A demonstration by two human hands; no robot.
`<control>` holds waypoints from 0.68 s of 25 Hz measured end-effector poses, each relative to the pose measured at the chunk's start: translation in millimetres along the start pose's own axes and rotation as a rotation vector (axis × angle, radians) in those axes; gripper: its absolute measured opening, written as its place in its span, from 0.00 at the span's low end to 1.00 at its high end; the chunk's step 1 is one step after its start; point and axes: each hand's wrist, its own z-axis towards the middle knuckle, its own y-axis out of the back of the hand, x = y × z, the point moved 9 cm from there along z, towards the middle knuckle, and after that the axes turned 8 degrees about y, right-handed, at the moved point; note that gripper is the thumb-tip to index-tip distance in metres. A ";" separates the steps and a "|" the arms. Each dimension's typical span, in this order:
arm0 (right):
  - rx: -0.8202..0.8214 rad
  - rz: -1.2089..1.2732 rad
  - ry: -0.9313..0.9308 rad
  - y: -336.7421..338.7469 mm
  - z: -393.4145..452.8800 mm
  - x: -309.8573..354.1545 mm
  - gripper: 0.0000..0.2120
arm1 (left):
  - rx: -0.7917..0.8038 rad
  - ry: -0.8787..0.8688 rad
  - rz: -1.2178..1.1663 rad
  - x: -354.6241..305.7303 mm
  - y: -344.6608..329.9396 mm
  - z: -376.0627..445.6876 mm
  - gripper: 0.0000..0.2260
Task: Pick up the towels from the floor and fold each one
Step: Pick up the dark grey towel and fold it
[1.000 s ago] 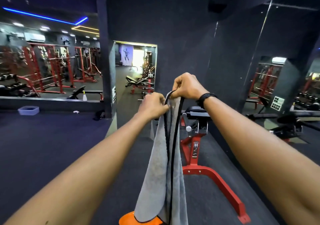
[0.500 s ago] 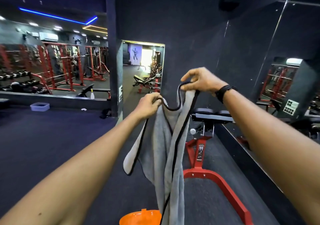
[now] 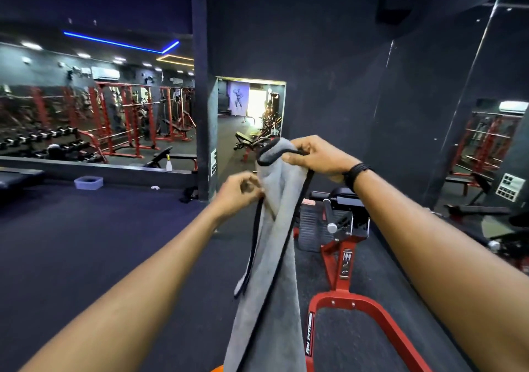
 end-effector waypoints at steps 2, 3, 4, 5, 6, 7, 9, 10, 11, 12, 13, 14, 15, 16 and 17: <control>-0.052 0.151 0.076 9.7 3.9 1.8 0.14 | 0.075 0.105 -0.047 27.3 -9.0 -17.4 0.11; -0.074 0.195 0.093 14.5 5.9 2.1 0.16 | 0.107 0.132 -0.060 35.4 -13.6 -24.3 0.12; -0.108 0.225 0.092 19.7 7.7 0.7 0.18 | 0.142 0.135 -0.035 39.9 -19.8 -30.0 0.13; -0.151 0.247 0.083 24.7 9.2 -0.7 0.18 | 0.170 0.145 0.050 45.0 -26.0 -33.0 0.12; -0.195 0.268 0.075 29.1 10.1 -2.3 0.16 | 0.167 0.160 0.148 50.0 -29.2 -34.0 0.09; -0.248 0.292 0.060 33.5 9.7 -4.7 0.11 | 0.130 0.176 0.244 53.0 -26.4 -33.2 0.07; -0.368 0.339 0.014 44.2 4.3 -11.7 0.06 | 0.018 0.187 0.360 62.1 -8.8 -27.3 0.13; -0.434 0.332 -0.015 51.9 0.0 -18.1 0.06 | -0.042 0.212 0.407 69.0 4.5 -25.2 0.15; -0.507 0.292 -0.054 61.2 -5.8 -26.2 0.07 | -0.112 0.254 0.455 75.8 22.3 -24.3 0.18; -0.586 0.230 -0.105 71.0 -12.7 -35.7 0.09 | -0.181 0.307 0.471 84.5 42.0 -22.5 0.20; -0.667 0.156 -0.174 80.6 -21.1 -46.2 0.11 | -0.229 0.367 0.478 91.9 57.9 -21.4 0.21; -0.742 0.089 -0.252 88.4 -30.0 -56.8 0.14 | -0.241 0.425 0.444 97.4 69.1 -21.3 0.22; -0.791 0.034 -0.328 92.3 -37.7 -63.5 0.15 | -0.231 0.482 0.301 97.5 73.2 -23.1 0.22; -0.796 -0.020 -0.388 91.7 -42.3 -66.9 0.16 | -0.217 0.525 0.077 95.1 70.8 -22.6 0.20; -0.760 -0.070 -0.429 86.9 -42.6 -66.8 0.16 | -0.198 0.566 -0.174 89.1 62.9 -20.7 0.16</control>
